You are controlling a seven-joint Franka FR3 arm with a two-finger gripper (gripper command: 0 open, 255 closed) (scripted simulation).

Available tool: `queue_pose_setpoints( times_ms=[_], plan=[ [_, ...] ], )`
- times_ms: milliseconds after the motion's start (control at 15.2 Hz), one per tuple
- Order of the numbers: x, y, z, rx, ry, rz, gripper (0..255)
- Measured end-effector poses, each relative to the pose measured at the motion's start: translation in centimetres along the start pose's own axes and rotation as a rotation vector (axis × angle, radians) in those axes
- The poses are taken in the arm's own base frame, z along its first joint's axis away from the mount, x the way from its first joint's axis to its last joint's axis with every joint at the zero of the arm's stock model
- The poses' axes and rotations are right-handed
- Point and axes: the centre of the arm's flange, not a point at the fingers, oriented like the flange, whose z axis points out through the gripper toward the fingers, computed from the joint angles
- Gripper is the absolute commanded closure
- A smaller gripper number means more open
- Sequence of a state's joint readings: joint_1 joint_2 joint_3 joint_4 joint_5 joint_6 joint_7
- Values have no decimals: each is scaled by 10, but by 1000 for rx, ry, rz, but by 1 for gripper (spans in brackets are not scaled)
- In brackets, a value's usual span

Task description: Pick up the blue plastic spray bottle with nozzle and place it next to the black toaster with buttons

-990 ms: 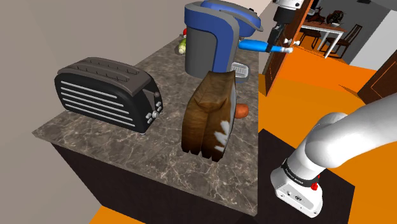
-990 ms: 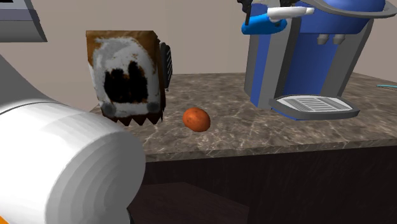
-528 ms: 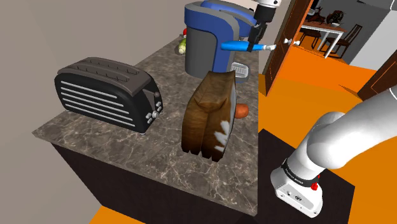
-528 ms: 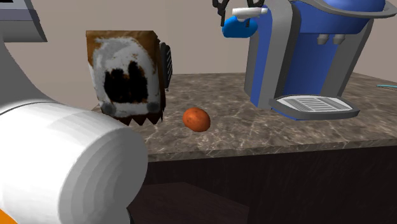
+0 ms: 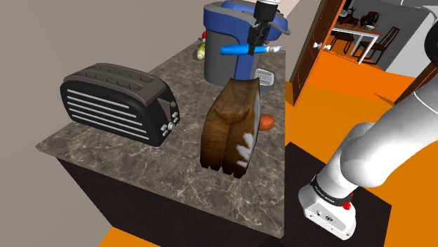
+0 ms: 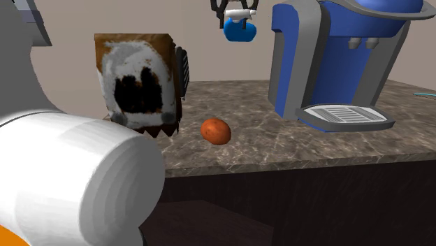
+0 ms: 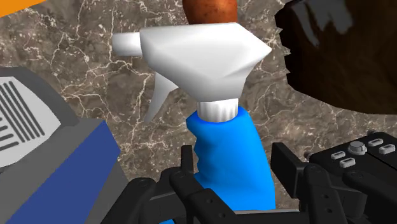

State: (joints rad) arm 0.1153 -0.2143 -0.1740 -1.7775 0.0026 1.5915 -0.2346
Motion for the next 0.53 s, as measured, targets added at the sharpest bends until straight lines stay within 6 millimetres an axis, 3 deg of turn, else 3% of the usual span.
queue_pose_setpoints(
  times_ms=[528],
  plan=[
    [75, -71, 5, 0, 0, 0, 255]
  ],
)
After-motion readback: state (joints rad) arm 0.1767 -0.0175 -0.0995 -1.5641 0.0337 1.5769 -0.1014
